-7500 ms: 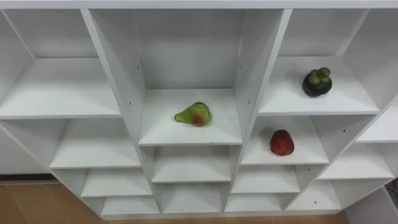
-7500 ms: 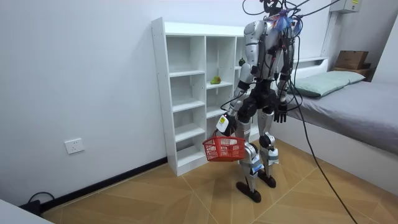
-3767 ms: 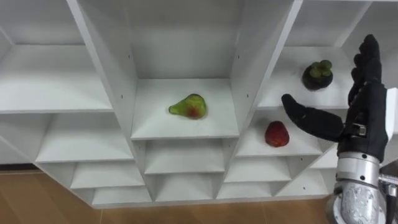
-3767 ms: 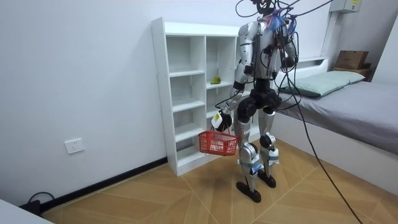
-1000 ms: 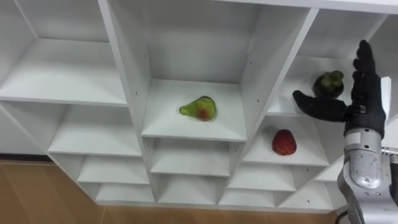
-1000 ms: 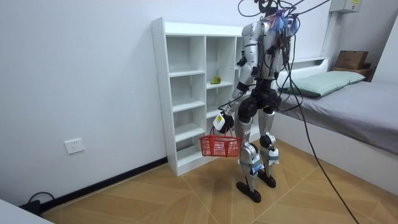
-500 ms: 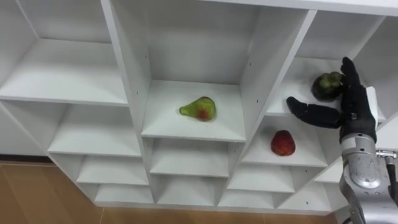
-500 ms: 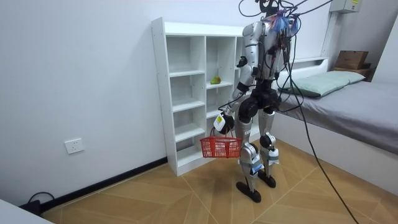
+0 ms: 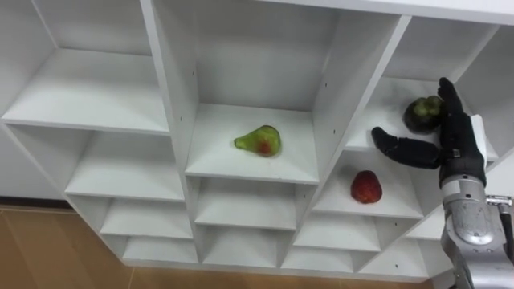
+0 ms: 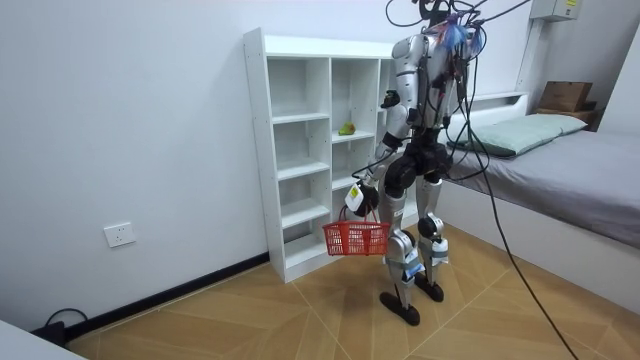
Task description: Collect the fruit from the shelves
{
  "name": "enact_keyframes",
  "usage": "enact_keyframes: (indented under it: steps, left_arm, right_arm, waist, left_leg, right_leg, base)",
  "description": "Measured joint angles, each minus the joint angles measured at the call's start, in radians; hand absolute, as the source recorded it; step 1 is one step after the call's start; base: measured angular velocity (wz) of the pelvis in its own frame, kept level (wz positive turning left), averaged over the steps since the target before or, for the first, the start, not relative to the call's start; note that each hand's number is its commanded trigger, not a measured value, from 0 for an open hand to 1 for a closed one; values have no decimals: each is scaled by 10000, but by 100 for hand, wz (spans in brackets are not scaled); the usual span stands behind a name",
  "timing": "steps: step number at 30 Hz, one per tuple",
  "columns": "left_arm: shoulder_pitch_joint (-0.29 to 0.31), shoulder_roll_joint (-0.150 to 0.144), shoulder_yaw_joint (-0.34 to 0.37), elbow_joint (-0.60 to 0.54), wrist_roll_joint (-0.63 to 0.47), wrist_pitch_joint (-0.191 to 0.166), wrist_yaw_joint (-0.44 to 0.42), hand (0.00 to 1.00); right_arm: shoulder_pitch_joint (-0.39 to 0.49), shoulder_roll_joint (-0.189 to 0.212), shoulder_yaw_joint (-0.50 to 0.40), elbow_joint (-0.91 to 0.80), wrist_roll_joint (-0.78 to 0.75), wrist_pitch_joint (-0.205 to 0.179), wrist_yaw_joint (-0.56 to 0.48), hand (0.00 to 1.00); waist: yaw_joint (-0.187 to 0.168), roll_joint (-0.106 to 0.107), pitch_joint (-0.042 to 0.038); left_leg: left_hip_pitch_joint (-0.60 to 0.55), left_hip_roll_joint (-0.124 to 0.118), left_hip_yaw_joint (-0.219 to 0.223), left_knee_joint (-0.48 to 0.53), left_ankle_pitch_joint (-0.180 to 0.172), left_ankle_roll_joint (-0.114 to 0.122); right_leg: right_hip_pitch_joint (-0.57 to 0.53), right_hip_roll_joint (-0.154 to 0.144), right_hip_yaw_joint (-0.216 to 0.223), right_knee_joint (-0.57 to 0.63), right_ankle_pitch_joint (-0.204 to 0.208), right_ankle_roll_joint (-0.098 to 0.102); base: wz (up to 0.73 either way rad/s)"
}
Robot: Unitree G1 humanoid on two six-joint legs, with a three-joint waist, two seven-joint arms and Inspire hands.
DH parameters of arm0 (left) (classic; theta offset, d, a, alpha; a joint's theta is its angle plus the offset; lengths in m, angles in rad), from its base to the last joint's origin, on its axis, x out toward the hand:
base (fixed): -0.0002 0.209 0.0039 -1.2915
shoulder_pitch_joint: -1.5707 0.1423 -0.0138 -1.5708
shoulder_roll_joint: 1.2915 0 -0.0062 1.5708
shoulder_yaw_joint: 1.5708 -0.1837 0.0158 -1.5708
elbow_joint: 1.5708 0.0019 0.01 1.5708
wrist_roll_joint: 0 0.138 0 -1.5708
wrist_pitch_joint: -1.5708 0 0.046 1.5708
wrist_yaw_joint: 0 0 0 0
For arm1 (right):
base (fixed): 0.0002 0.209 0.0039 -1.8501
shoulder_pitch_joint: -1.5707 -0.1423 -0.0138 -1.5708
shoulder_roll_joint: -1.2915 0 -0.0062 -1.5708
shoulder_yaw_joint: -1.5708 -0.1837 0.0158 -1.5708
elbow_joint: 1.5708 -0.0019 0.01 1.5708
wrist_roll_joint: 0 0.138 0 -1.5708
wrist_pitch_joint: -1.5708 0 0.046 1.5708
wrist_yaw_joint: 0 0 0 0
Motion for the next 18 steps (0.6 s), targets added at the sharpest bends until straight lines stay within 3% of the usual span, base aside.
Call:
enact_keyframes:
  steps: [1, 2, 3, 4, 18]
  left_arm:
    - [4, -3, 0, -49, 0, 37, -1, 100]
    - [-4, -4, 0, -56, 0, 39, -1, 100]
    - [-8, -4, 0, -57, 0, 40, -1, 100]
    - [-11, -4, 0, -59, 0, 40, -1, 100]
    - [-17, -7, 0, -62, 4, 51, 2, 100]
  right_arm:
    - [0, 0, -4, 0, 0, -1, 25, 5]
    - [0, 1, -13, 0, 0, -3, 58, 67]
    - [0, 0, -24, 0, 0, -4, 85, 90]
    - [0, 0, -46, 0, 1, -6, 129, 100]
    - [-299, -23, -847, 232, 10, -97, 66, 100]
  waist:
    - [0, 0, 0]
    - [0, 5, 0]
    - [-1, 7, 0]
    - [-1, 12, -1]
    - [-11, 91, -2]
  left_leg:
    - [1, -3, 2, 1, 0, 0]
    - [1, -4, 3, 4, 0, -1]
    - [2, -4, 3, 5, 0, -1]
    - [2, -4, 3, 6, -1, -2]
    - [4, 13, 12, -1, -4, -10]
  right_leg:
    - [-1, 4, 1, 0, 1, -1]
    - [-1, 8, 5, 0, 2, -3]
    - [-1, 10, 5, 0, 2, -3]
    - [-1, 14, 7, 0, 3, -4]
    - [-17, 56, 31, -12, 7, -11]
  base:
    - [0]
    - [0]
    - [0]
    - [0]
    - [0]
